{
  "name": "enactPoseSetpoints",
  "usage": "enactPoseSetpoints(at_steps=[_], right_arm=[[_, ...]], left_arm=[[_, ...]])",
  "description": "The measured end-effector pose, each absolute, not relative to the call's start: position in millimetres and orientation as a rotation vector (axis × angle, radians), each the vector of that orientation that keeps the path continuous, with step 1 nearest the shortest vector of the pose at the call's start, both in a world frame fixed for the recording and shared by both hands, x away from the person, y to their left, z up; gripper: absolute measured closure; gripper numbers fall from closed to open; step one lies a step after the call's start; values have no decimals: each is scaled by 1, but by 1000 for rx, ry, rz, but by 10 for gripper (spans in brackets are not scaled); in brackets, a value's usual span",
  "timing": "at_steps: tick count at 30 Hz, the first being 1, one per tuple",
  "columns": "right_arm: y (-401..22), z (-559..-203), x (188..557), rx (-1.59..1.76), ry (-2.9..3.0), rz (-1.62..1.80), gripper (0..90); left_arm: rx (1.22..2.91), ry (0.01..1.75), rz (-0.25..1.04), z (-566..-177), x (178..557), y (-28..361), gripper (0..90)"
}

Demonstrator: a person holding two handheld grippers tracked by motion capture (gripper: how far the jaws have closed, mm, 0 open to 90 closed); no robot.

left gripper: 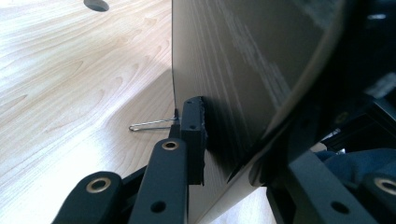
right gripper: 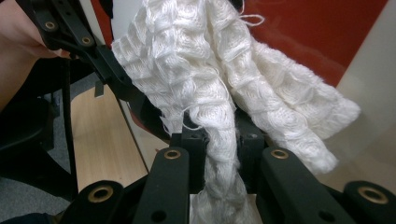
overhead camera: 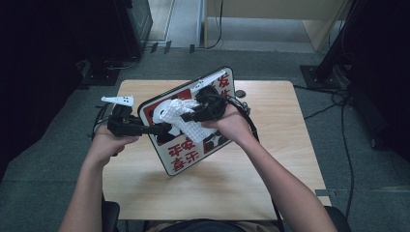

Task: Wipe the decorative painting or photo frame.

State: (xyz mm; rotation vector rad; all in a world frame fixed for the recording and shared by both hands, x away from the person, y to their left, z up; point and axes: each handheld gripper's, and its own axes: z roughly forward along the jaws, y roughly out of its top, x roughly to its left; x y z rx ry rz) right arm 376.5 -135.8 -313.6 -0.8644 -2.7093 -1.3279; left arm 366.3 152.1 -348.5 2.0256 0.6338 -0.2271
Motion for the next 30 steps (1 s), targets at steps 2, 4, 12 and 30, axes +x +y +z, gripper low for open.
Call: enactPoseSetpoints(at_steps=[2, 4, 12, 30], right_arm=[[-136, -316, 376, -864, -2711, -1324, 793], [-137, -318, 376, -860, -2713, -1321, 793], [-140, -329, 374, -865, -2703, -1319, 791], [-144, -357, 368, -872, -2689, -1289, 791]], left_arm=[[2026, 634, -227, -348, 366, 152, 745], [2026, 634, -227, -348, 366, 152, 745], [2026, 632, -228, -349, 366, 152, 744], [2026, 634, -229, -349, 366, 152, 744]])
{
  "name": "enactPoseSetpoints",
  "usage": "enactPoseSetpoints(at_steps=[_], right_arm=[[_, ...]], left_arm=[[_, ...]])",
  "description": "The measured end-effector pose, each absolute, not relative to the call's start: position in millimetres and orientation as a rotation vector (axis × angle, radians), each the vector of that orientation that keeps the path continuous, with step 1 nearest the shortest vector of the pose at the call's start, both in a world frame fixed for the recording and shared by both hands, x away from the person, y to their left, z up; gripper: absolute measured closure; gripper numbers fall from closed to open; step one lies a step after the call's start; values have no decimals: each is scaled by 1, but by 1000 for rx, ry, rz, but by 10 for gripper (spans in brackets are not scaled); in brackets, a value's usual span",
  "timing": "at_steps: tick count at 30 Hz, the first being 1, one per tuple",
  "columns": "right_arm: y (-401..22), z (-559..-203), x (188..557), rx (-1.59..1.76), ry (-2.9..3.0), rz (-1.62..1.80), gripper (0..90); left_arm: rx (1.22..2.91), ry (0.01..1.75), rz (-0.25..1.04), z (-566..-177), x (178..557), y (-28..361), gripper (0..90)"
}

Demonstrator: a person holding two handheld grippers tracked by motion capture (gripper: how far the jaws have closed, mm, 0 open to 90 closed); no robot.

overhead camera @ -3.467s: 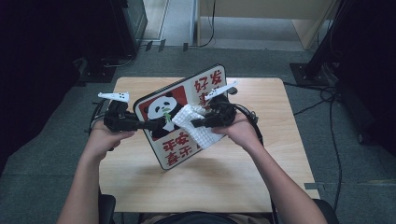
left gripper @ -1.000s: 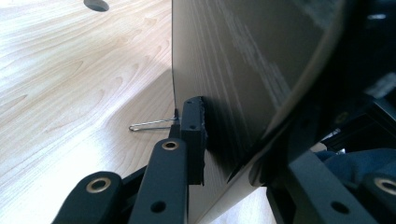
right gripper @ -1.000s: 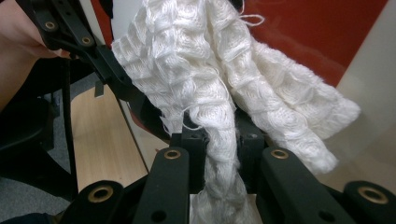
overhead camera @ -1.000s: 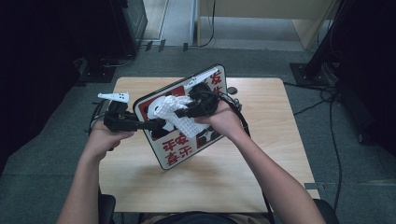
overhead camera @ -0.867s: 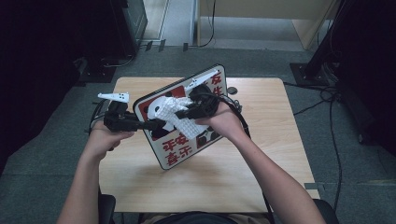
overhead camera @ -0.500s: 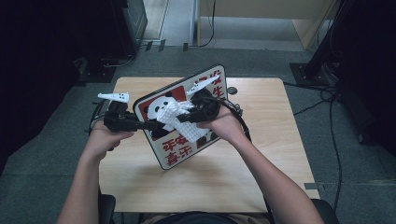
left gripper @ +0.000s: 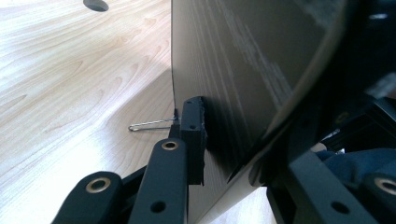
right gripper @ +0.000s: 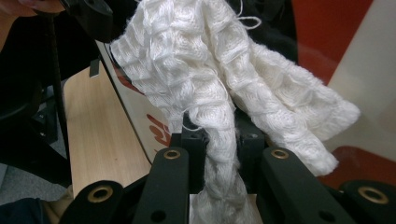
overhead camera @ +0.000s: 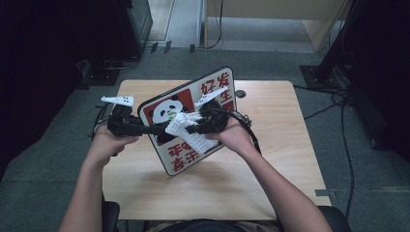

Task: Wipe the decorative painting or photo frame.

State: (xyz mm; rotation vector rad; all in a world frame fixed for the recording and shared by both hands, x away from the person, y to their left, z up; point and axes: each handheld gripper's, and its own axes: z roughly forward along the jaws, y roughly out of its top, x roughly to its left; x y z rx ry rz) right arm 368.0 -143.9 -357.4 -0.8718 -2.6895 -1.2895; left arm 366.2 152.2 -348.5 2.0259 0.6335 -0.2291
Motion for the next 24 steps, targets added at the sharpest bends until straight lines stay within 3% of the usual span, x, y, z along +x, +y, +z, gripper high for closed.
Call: enactPoseSetpoints(at_steps=[24], right_arm=[[-151, -396, 359, -882, -2666, -1277, 790]], left_arm=[[2023, 636, -236, -349, 366, 152, 741]])
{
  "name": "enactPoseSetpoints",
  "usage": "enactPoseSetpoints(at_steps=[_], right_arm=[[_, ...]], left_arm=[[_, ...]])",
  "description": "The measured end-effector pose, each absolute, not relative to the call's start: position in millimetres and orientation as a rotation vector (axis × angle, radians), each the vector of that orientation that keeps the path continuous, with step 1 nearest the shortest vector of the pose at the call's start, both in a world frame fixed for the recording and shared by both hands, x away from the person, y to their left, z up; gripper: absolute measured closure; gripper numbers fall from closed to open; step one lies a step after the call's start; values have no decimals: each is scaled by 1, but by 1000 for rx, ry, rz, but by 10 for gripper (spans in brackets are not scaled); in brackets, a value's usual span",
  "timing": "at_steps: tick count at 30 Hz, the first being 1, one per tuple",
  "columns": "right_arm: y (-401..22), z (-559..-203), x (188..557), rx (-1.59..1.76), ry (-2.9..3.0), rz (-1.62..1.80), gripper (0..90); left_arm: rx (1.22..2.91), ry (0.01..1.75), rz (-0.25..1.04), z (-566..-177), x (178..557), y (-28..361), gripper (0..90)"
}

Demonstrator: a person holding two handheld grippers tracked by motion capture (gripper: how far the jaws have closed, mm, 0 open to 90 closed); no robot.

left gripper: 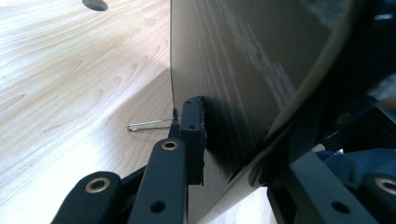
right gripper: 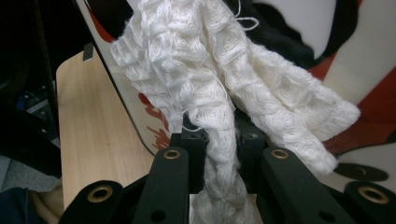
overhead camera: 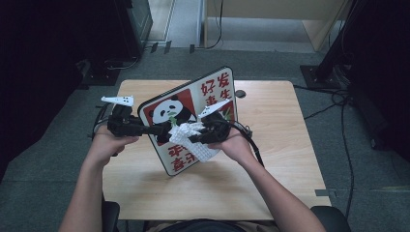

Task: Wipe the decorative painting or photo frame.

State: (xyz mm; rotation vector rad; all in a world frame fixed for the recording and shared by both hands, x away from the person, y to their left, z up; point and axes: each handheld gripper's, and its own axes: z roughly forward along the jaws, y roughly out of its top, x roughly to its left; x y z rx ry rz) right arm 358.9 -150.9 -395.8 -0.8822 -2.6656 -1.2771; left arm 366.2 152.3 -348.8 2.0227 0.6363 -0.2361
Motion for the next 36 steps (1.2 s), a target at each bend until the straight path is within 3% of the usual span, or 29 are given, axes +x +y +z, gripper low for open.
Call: enactPoseSetpoints(at_steps=[36], right_arm=[[-160, -448, 348, -889, -2641, -1230, 790]], left_arm=[[2032, 633, -236, -349, 366, 152, 741]])
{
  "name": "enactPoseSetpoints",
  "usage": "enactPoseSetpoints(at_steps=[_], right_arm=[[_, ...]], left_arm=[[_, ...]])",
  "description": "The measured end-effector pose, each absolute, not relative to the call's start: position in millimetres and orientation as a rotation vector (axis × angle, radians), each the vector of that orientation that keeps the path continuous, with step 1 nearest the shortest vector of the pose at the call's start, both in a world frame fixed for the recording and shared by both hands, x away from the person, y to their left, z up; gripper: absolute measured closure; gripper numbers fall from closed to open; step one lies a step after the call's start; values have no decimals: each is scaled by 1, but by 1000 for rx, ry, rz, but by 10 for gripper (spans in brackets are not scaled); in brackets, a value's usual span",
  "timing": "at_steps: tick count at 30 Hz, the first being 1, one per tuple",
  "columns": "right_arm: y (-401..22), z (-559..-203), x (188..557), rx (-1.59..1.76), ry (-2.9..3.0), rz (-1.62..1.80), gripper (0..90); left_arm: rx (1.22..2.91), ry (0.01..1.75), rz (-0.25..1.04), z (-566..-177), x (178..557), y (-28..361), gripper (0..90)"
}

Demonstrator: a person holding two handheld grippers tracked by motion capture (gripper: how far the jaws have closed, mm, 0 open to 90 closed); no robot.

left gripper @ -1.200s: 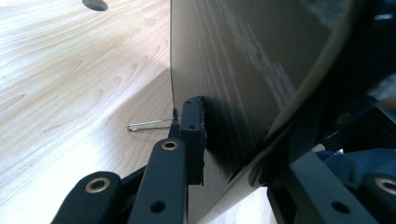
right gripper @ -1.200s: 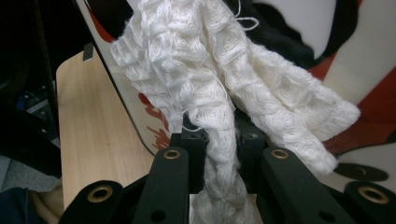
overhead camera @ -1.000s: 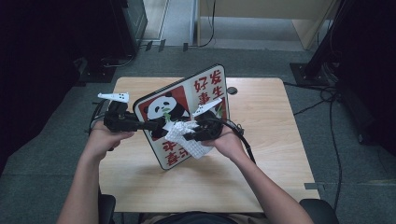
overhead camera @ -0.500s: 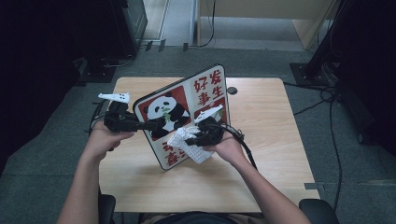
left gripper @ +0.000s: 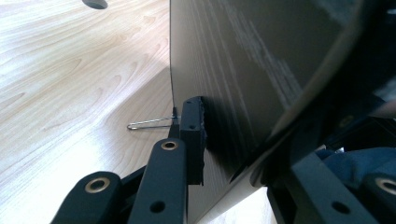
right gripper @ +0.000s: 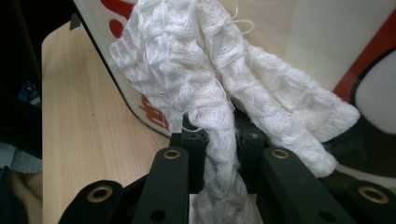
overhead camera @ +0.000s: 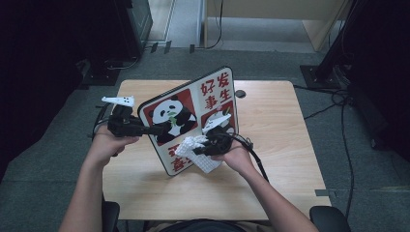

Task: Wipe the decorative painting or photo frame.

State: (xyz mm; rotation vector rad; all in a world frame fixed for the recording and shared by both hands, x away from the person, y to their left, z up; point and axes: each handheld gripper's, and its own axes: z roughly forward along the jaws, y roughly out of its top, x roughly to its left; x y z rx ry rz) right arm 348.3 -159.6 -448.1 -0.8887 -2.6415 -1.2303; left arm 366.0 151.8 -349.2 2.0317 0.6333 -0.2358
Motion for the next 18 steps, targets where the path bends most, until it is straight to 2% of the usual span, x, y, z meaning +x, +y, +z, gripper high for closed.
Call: enactPoseSetpoints(at_steps=[18], right_arm=[[-162, -471, 345, -879, -2634, -1188, 790]], left_arm=[[2034, 634, -240, -350, 366, 152, 738]])
